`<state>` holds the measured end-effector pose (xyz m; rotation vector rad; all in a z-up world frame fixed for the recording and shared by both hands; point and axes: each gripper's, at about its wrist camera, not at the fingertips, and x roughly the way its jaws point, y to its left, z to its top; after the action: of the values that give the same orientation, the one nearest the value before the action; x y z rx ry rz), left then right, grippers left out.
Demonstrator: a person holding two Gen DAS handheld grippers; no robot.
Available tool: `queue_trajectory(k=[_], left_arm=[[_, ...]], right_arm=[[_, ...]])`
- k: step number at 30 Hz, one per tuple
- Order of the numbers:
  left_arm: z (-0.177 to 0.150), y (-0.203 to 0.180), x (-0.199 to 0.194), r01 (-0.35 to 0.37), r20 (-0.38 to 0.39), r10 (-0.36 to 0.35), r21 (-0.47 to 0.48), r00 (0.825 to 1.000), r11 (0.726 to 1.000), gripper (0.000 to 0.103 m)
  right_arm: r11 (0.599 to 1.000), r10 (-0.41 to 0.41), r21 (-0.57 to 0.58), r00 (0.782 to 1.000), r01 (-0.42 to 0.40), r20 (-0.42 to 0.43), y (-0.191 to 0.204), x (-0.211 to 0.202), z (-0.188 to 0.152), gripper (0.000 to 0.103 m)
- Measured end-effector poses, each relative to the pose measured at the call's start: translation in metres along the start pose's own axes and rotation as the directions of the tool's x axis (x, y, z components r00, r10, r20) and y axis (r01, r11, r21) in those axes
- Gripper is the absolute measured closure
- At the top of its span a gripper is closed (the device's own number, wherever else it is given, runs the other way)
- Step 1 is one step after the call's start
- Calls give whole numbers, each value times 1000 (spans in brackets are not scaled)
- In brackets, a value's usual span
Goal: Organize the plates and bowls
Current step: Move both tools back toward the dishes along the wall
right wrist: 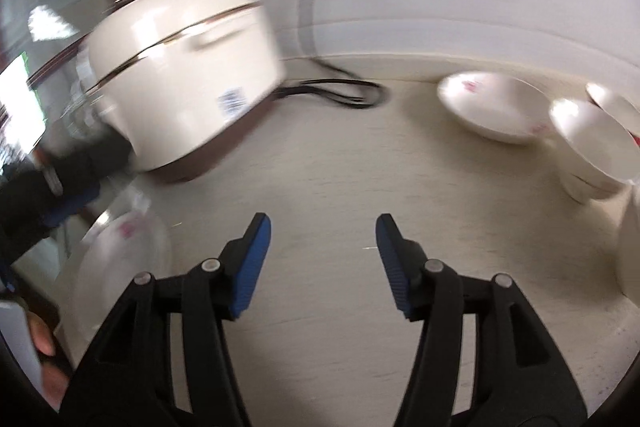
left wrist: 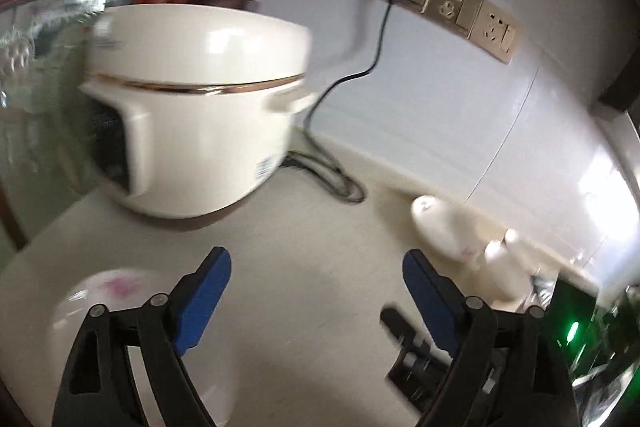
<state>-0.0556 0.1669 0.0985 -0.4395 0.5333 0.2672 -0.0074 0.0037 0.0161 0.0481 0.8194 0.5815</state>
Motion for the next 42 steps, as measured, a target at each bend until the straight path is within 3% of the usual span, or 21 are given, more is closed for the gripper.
queue_trajectory(k=[6,16,22,29,32,36,39,42], left_arm=[[10,-38,67,67,-103,-76,-84,992,994,12],[21,-62,145,39,-208,-76,-180,975,983,12],[28,-81,191,43,-279,-91,-173,956,984,12],[22,-112,228,92,-302,-138,-160,943,983,12],[15,-124,241,108,-316,-128,-79,940,991,12],[12,-124,245,112,-297,-119,-40,947,993,12],[12,-119,250,137,-306,-144,-43,941,990,12],[15,-114,254,154,-307,-167,-65,937,986,12]], right_arm=[[992,-102,72,995,103,-19,-41,13,9,44],[972,-188,144,982,185,4,-70,16,16,44],[946,-299,169,946,277,124,-76,-12,22,44],[931,-313,262,926,254,213,-96,-38,27,44],[930,-298,289,928,229,223,-106,-44,33,44],[928,-248,330,949,175,195,-116,-36,52,44],[925,-287,298,947,235,146,-123,-24,89,44],[902,-344,294,938,317,43,-138,-5,135,44]])
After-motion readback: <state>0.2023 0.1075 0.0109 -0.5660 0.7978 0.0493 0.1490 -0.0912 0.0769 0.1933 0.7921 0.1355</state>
